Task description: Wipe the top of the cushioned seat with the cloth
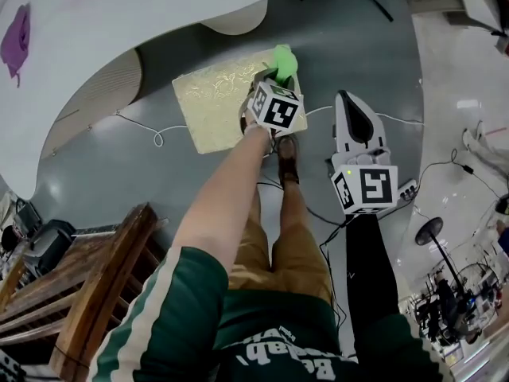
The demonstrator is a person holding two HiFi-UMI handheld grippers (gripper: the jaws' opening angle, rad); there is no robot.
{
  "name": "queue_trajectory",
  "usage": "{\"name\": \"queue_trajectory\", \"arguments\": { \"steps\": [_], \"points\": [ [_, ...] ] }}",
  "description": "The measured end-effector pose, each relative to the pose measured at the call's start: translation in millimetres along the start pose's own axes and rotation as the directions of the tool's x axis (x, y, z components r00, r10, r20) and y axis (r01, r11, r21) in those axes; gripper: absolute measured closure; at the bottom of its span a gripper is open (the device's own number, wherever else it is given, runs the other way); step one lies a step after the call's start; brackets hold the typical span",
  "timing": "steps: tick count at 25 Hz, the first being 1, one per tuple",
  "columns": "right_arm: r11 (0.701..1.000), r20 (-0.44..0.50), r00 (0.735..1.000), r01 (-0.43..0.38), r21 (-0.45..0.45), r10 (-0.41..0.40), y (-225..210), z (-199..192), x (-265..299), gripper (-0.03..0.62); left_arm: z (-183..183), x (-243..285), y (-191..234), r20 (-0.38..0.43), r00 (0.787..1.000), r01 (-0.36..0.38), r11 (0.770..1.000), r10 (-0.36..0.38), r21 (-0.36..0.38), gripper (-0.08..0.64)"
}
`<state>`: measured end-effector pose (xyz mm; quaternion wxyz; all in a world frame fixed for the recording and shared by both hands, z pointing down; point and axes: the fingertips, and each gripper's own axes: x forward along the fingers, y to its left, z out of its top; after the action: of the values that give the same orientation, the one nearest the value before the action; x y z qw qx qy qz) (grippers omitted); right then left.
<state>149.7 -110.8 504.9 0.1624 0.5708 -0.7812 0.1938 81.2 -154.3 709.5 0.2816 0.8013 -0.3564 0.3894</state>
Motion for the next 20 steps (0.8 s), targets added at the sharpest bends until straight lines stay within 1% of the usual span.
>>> {"name": "queue_trajectory", "arguments": {
  "steps": [7,10,14,16,20],
  "points": [
    [1.0,-0.007,1.0,0.001,-0.015,-0.001,-0.7,0.7,2.7,0.585,-9.3,-4.3,23.1,-0.022,1.0,-0.01,0.992,0.007,-0.124,0.428],
    [0.999,-0.003,1.0,-0.016,-0.03,0.016,8.6,5.3,7.8,0.584,-25.5,-16.9,45.9,-0.029,0.999,-0.042,0.985,0.037,-0.165,0.431],
    [0.997,-0.007,0.999,-0.05,-0.054,0.05,27.1,9.1,16.5,0.584,-54.3,-41.1,85.7,-0.042,0.996,-0.088,0.968,0.081,-0.234,0.433],
    [0.995,-0.012,0.997,-0.072,-0.067,0.071,39.6,11.1,20.7,0.584,-71.0,-56.9,109.1,-0.049,0.993,-0.113,0.964,0.104,-0.242,0.433],
    [0.986,-0.025,0.992,-0.126,-0.11,0.124,64.5,12.6,28.0,0.584,-107.4,-90.8,158.6,-0.076,0.987,-0.156,0.966,0.143,-0.207,0.436]
  ]
}}
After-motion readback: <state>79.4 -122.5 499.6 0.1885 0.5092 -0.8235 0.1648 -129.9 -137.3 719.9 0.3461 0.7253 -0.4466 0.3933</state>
